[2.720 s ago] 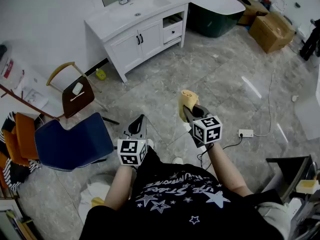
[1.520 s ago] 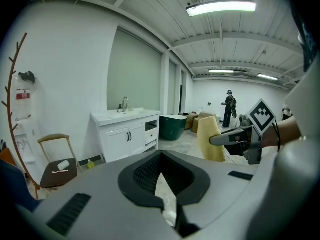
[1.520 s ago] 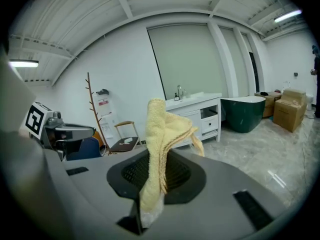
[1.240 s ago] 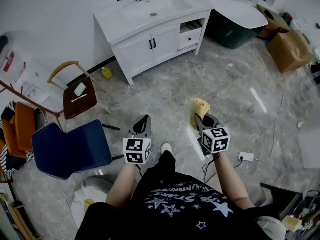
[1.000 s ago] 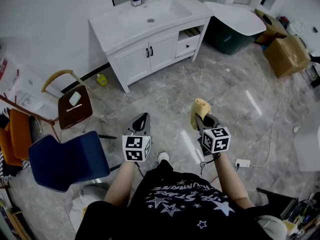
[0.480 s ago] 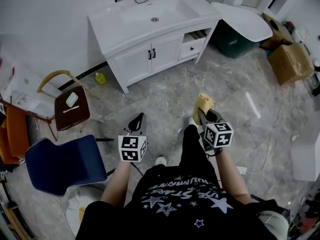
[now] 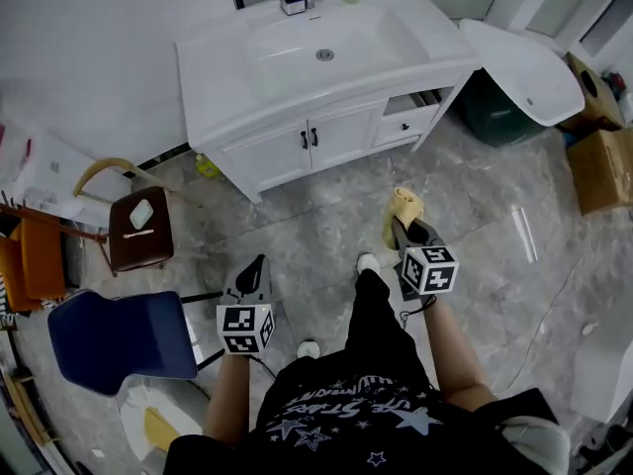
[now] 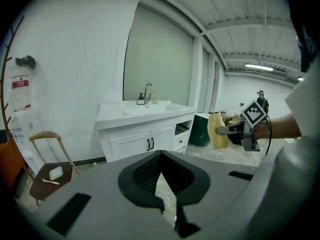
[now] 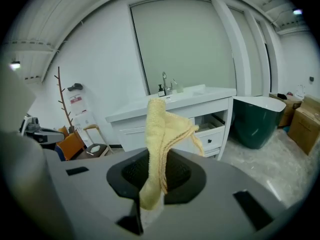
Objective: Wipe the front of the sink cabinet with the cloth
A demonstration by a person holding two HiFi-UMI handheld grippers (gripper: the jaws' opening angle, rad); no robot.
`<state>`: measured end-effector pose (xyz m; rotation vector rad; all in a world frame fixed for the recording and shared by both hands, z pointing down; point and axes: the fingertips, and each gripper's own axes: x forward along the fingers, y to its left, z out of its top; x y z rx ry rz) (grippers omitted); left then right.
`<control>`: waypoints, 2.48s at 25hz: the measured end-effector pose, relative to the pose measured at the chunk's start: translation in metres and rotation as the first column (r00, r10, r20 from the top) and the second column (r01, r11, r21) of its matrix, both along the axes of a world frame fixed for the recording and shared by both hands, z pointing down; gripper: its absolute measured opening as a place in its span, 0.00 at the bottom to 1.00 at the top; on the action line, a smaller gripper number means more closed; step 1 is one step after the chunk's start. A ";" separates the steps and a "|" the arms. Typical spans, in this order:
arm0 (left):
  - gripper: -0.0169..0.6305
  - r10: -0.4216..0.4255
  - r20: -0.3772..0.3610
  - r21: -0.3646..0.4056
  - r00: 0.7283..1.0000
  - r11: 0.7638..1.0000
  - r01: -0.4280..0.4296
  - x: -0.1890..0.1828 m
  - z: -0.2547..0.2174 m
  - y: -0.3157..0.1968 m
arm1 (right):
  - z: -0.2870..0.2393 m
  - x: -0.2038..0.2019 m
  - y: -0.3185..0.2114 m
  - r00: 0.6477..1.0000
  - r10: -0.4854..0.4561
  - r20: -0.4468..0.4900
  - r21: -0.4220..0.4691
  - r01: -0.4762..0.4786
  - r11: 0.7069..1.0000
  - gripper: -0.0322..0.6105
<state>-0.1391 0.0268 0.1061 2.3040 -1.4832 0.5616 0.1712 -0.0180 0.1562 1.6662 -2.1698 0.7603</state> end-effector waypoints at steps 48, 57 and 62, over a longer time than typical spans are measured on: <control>0.05 -0.148 -0.095 0.386 0.984 0.906 0.174 0.019 0.315 -0.273 | 0.213 -0.129 -0.340 0.826 -0.517 -0.223 0.585 0.538 0.607 0.15; 0.05 -0.117 -0.072 0.371 0.990 0.919 0.136 0.023 0.334 -0.266 | 0.229 -0.123 -0.356 0.854 -0.459 -0.246 0.559 0.511 0.653 0.15; 0.05 -0.109 -0.042 0.387 0.993 0.915 0.117 0.022 0.329 -0.266 | 0.230 -0.087 -0.370 0.896 -0.369 -0.249 0.547 0.444 0.710 0.15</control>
